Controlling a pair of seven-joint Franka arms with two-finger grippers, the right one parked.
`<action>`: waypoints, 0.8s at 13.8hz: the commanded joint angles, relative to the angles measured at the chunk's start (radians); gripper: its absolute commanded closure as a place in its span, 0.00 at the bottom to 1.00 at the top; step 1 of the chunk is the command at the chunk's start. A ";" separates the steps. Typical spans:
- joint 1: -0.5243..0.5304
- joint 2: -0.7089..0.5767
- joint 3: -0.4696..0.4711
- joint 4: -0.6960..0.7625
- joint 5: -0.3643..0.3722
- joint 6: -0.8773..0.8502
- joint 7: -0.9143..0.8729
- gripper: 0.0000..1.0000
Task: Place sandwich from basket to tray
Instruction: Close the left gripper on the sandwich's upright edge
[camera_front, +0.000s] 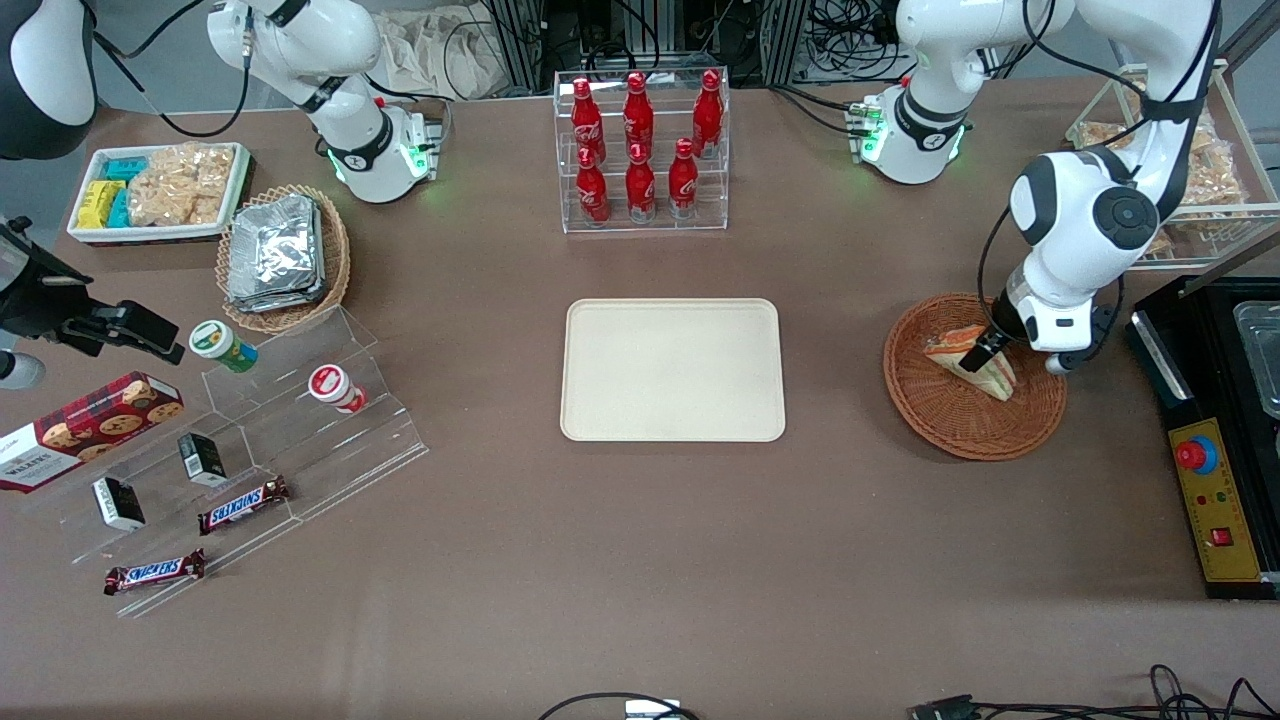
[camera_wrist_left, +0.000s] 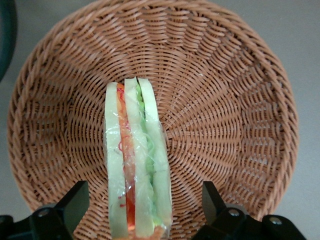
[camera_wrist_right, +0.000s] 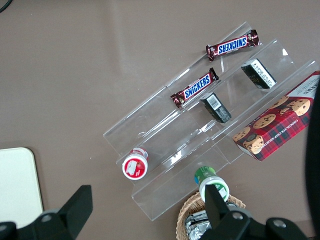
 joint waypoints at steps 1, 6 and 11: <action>0.003 0.021 -0.006 -0.023 0.004 0.059 -0.026 0.00; 0.003 0.057 -0.006 -0.045 0.002 0.129 -0.029 0.10; 0.002 0.055 -0.006 -0.047 0.005 0.129 -0.014 0.60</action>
